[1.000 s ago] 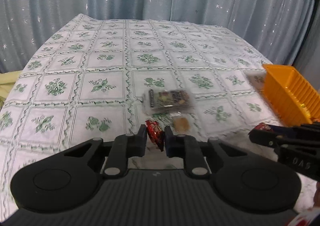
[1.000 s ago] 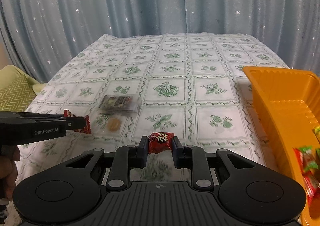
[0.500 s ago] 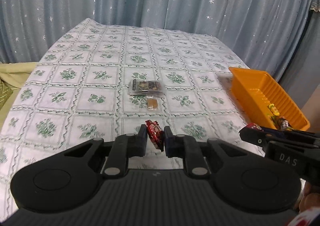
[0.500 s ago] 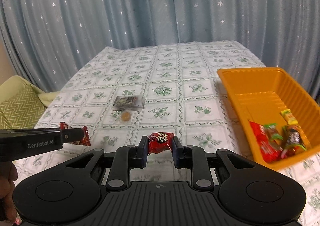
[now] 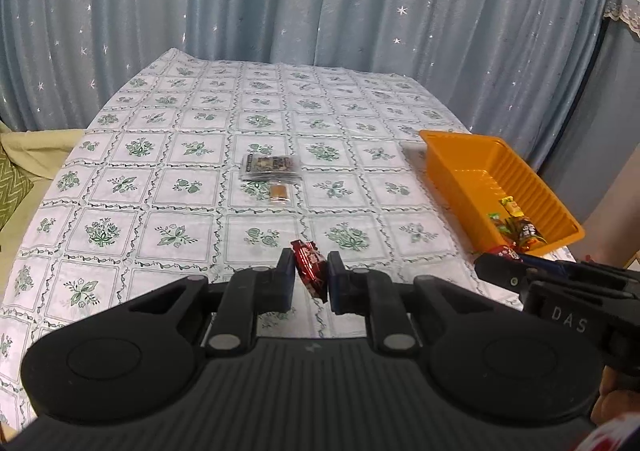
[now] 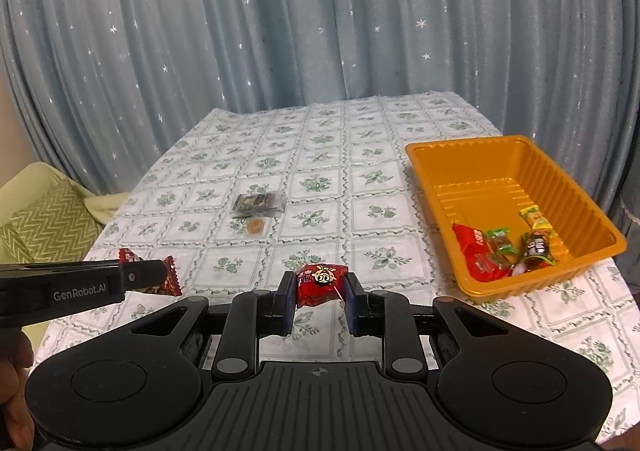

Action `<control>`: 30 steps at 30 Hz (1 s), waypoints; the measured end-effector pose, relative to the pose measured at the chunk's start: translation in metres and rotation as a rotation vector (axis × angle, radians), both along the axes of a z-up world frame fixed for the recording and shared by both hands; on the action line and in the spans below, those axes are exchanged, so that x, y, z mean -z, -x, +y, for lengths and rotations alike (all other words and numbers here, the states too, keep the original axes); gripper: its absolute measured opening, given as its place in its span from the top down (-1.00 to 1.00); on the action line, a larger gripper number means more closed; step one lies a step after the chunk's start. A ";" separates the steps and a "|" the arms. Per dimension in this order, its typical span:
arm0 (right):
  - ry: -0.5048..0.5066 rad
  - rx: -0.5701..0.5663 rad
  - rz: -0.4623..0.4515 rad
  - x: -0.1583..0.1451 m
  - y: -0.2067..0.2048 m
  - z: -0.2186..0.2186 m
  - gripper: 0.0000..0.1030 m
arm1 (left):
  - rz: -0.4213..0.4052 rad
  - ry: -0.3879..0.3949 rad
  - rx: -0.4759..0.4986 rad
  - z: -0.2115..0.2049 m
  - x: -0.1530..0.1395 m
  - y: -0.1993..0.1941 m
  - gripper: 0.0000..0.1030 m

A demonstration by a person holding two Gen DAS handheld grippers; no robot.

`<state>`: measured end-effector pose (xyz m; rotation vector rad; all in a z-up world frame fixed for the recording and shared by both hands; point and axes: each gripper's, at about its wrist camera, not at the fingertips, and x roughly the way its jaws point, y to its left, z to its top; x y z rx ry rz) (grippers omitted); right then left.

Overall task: Organize snacks
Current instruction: 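Carry both small red candies over the orange tray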

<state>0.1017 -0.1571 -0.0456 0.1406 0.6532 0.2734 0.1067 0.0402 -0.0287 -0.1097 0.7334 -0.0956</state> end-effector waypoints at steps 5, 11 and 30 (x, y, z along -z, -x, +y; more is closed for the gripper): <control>-0.003 0.013 -0.007 -0.005 0.012 -0.008 0.52 | -0.010 -0.002 0.014 -0.009 -0.006 0.009 0.71; -0.010 0.042 -0.005 -0.009 0.022 -0.018 0.52 | -0.015 -0.004 0.032 -0.018 -0.012 0.013 0.71; -0.026 0.159 0.002 -0.016 0.022 -0.065 0.52 | -0.030 0.007 0.147 -0.070 -0.023 0.001 0.71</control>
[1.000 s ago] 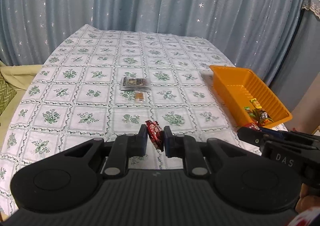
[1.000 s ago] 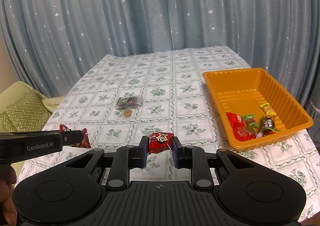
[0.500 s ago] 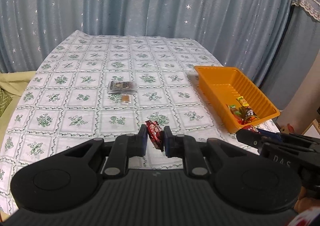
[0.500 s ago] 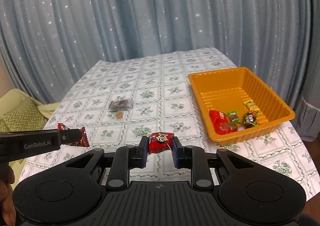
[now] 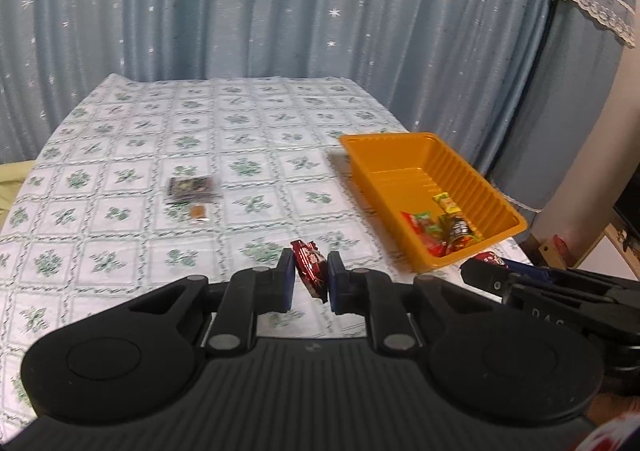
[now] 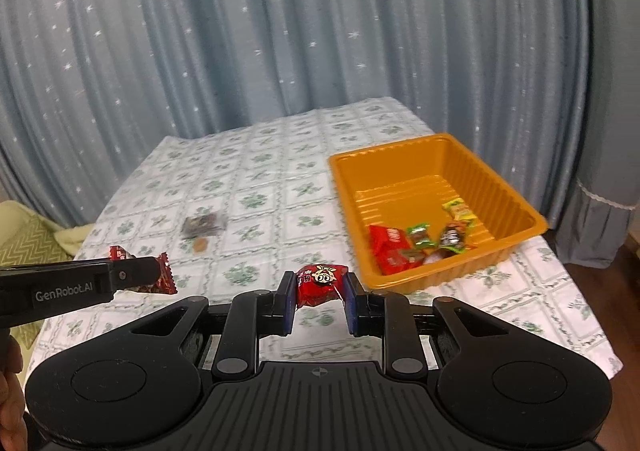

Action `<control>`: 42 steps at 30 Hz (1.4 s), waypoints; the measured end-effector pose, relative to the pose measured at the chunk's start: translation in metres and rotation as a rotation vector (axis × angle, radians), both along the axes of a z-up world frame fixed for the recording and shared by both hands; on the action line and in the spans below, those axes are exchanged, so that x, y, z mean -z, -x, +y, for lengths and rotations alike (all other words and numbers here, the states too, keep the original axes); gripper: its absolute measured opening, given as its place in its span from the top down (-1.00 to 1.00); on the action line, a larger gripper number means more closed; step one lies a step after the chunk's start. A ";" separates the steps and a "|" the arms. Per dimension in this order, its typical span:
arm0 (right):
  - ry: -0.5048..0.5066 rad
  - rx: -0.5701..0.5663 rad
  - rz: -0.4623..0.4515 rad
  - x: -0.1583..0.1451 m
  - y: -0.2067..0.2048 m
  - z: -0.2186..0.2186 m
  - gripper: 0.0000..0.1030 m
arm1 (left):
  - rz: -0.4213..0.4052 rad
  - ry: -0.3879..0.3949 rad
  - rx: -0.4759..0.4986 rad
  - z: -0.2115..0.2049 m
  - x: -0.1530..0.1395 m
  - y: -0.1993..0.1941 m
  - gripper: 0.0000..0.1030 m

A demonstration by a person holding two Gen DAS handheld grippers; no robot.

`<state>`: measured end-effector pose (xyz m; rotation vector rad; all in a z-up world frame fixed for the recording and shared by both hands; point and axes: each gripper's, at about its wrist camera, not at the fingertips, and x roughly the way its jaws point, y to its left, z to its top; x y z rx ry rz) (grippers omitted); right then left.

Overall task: Organize snacks
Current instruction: 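Carry both small red candies over the orange tray, then open the left tool to drop its candy while the right tool lowers its candy into the tray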

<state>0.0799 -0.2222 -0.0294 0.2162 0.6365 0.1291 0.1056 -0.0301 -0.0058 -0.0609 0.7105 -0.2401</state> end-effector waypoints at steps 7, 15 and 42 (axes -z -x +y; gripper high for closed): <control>-0.004 0.057 0.005 -0.002 -0.003 -0.028 0.52 | -0.002 0.014 0.059 -0.032 -0.003 -0.010 0.71; -0.004 0.103 0.010 -0.002 -0.008 -0.054 0.52 | -0.001 0.013 0.116 -0.062 -0.003 -0.023 0.71; -0.005 0.196 0.025 0.013 -0.087 -0.138 0.52 | 0.056 0.025 0.262 -0.151 0.031 -0.116 0.71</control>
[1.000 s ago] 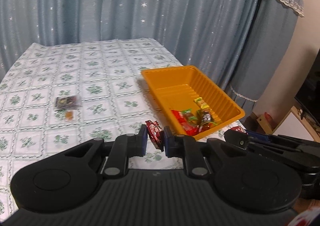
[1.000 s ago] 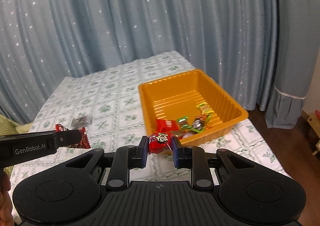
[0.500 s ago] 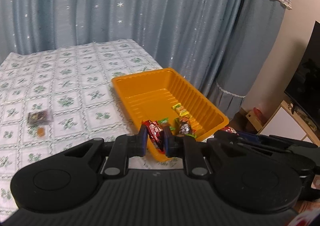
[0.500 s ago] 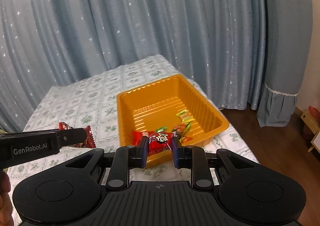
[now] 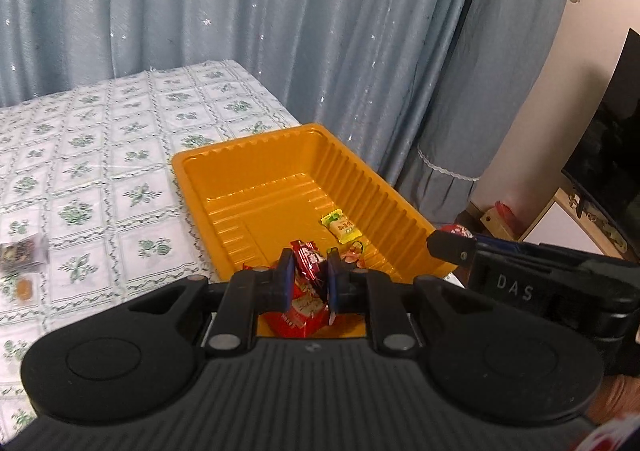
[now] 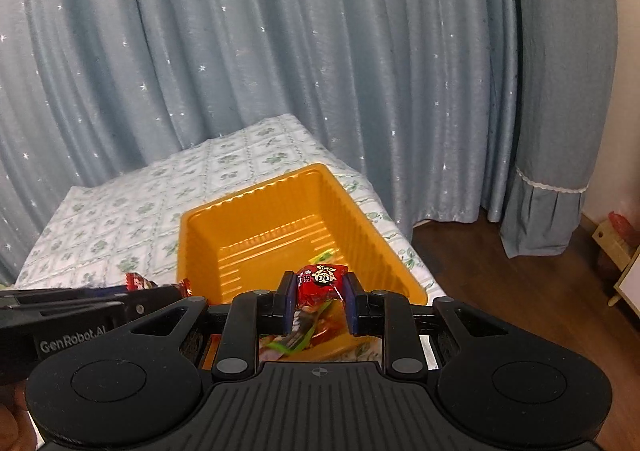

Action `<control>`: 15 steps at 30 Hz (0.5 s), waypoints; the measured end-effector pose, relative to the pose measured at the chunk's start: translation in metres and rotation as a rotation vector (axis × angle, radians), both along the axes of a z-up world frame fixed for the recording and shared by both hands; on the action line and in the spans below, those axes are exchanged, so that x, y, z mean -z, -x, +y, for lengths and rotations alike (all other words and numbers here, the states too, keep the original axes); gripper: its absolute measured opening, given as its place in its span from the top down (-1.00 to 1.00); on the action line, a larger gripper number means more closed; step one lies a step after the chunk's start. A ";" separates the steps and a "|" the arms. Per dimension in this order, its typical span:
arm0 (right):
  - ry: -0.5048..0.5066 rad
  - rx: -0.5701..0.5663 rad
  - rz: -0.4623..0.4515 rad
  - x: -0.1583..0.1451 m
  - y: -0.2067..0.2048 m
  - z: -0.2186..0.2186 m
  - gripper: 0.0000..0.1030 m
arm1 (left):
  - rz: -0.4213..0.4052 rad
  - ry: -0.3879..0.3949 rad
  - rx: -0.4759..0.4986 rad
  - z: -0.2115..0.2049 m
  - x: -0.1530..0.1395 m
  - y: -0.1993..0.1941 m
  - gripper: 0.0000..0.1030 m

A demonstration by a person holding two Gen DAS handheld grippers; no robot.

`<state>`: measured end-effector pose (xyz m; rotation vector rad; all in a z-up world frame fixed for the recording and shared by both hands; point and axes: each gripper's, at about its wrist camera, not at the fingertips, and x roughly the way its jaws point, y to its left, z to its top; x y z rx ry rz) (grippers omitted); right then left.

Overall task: Organize snacks
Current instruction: 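Open the left tool to drop its candy while the right tool lowers its candy into the tray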

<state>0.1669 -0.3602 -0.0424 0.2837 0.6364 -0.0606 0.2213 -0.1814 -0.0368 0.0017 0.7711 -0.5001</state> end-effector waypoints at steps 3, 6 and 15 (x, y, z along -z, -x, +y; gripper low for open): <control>0.001 0.003 0.004 0.004 -0.009 -0.004 0.52 | 0.008 -0.002 0.009 -0.007 0.007 -0.009 0.71; 0.000 0.008 0.008 0.009 -0.017 -0.007 0.52 | 0.014 0.000 0.018 -0.013 0.013 -0.018 0.71; -0.005 0.007 0.021 0.017 -0.026 -0.010 0.52 | 0.006 0.002 -0.014 -0.004 0.018 -0.027 0.34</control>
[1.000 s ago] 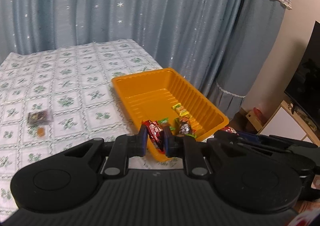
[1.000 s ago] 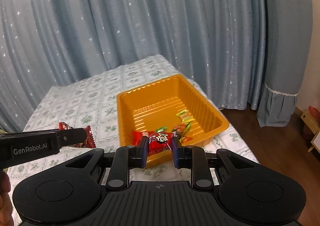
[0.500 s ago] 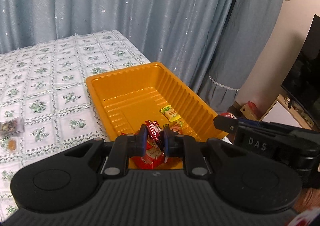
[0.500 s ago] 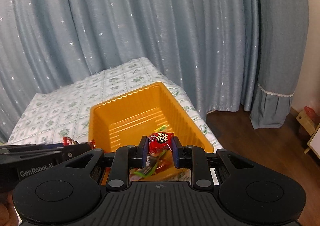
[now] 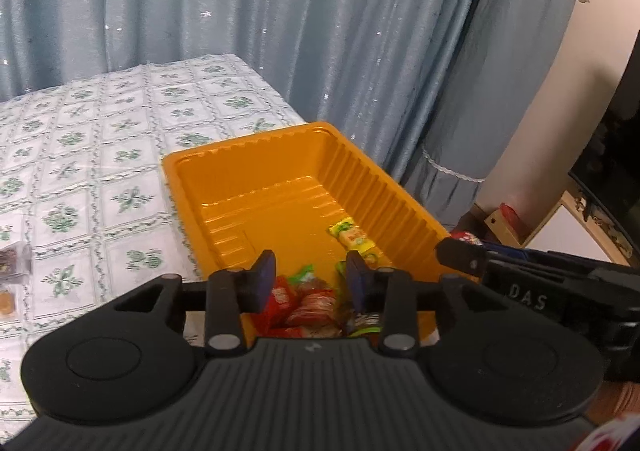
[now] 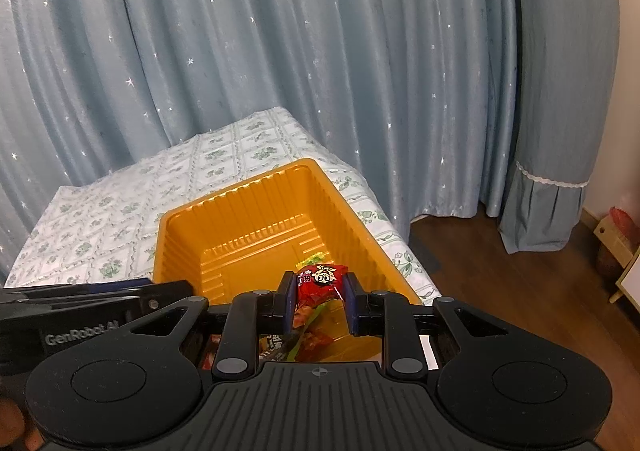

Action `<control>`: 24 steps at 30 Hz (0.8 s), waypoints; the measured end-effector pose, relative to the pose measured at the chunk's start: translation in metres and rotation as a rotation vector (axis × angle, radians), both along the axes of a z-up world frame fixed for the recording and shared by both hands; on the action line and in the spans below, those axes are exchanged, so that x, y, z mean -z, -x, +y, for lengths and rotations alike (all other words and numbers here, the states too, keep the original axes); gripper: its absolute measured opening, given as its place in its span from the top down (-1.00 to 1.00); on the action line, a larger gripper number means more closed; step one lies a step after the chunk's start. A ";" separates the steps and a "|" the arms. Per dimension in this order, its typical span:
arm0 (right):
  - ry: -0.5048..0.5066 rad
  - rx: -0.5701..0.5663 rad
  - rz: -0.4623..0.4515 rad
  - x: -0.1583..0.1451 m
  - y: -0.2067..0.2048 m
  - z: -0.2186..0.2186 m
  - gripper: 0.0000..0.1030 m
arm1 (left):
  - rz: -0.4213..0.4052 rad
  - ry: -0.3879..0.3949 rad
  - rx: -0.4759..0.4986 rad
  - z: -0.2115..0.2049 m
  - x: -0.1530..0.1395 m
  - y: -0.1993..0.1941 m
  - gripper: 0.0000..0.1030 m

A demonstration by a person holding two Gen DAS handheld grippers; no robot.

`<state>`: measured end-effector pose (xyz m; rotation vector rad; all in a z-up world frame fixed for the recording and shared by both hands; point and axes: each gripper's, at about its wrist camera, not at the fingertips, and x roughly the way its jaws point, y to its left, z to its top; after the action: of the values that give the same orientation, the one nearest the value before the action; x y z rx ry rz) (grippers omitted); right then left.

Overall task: Organize snacks
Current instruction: 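Open the left tool to drop its candy while the right tool lowers its candy into the tray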

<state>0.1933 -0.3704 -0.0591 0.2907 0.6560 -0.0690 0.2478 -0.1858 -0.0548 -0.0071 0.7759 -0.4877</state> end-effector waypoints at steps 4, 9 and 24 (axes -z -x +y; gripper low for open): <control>-0.005 -0.003 0.000 0.000 0.000 0.002 0.52 | 0.000 -0.006 -0.034 0.014 -0.001 0.002 0.34; -0.015 -0.018 -0.003 -0.002 -0.001 0.009 0.52 | -0.001 -0.028 -0.065 0.028 -0.001 0.007 0.32; -0.068 -0.049 -0.021 -0.003 -0.018 0.023 0.51 | 0.008 -0.026 -0.097 0.045 0.001 0.010 0.20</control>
<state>0.2112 -0.3472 -0.0559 0.3402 0.6450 0.0032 0.2378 -0.1405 -0.0562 -0.0226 0.7857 -0.3857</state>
